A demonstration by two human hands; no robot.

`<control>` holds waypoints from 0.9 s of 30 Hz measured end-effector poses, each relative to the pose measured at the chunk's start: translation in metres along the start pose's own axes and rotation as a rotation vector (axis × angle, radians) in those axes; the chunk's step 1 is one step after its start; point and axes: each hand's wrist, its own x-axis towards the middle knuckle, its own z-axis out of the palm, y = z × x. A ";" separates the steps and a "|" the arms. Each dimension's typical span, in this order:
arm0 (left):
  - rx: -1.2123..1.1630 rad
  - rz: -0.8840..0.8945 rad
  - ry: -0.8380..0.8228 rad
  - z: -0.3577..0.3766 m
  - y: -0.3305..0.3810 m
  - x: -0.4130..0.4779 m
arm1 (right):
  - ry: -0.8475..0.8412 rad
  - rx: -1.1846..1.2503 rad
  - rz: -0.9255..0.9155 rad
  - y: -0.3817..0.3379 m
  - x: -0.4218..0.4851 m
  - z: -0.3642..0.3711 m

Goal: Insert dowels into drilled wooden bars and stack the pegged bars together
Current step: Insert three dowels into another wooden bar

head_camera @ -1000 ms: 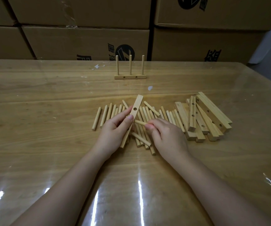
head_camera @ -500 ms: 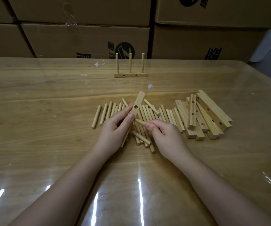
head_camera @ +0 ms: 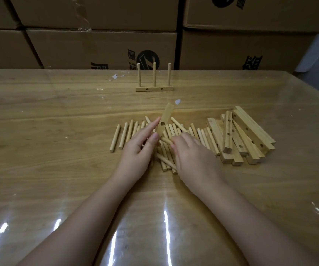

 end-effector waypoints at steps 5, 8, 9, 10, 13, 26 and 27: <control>0.015 -0.035 -0.003 0.003 -0.002 -0.002 | -0.020 -0.064 0.031 -0.005 -0.001 -0.002; 0.071 -0.039 0.004 0.003 -0.002 -0.006 | 0.013 -0.080 0.051 -0.009 -0.002 -0.003; 0.080 -0.034 0.002 0.003 -0.001 -0.007 | 0.011 -0.076 0.057 -0.010 -0.003 -0.003; 0.091 -0.026 -0.002 0.003 0.000 -0.007 | 0.009 -0.068 0.064 -0.010 -0.004 -0.004; 0.125 0.007 -0.015 0.005 0.004 -0.007 | -0.003 -0.011 0.096 -0.006 -0.004 -0.007; 0.275 0.246 -0.020 0.008 0.004 -0.009 | -0.395 0.738 0.526 0.001 -0.001 -0.020; 0.291 0.276 -0.023 0.008 0.003 -0.008 | -0.450 0.854 0.583 0.004 0.000 -0.023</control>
